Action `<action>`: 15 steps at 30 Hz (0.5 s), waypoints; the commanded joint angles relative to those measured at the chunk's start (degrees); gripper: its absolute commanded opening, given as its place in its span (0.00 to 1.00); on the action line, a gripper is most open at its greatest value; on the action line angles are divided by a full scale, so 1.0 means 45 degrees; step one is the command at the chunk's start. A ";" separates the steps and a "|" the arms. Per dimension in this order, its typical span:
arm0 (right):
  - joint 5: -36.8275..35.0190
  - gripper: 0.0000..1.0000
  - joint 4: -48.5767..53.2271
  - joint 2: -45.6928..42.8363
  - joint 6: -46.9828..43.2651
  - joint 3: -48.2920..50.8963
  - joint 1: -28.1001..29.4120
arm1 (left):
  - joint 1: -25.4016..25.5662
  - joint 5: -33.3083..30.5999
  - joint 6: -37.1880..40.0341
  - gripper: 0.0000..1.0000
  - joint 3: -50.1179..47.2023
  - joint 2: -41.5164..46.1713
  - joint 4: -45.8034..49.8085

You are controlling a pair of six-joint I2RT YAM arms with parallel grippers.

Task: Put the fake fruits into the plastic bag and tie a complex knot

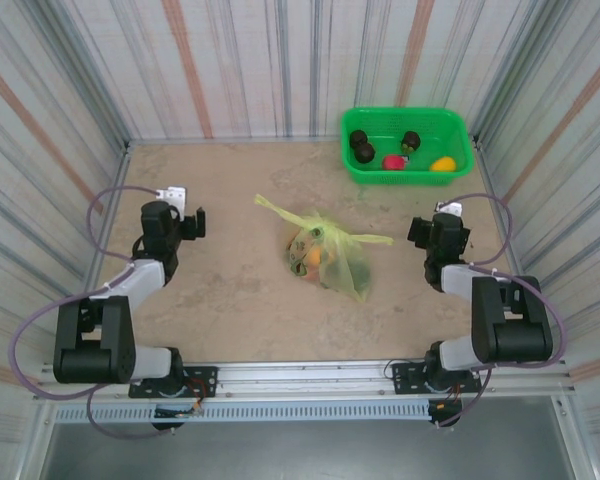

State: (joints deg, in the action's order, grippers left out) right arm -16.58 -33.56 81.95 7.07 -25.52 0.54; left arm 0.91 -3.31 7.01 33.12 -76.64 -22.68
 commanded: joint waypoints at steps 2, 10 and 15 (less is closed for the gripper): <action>0.0850 0.99 -0.3043 0.0724 0.0129 0.0907 -0.0293 | -0.0073 0.0491 -0.0459 0.99 -0.1238 -0.0023 -0.1184; 0.3555 0.99 -0.2850 0.1468 -0.0434 0.0486 -0.0705 | 0.0109 0.1552 -0.0426 0.99 -0.1795 -0.1948 -0.3997; 0.3526 0.99 -0.3028 0.1548 -0.0471 0.0544 -0.0667 | -0.0003 0.1089 -0.0575 0.98 -0.2093 -0.2534 -0.5513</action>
State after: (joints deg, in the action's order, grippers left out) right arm -2.85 -46.35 88.84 6.35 -22.06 -2.28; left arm 1.08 1.58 5.23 23.83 -87.77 -40.45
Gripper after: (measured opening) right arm 0.991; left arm 0.986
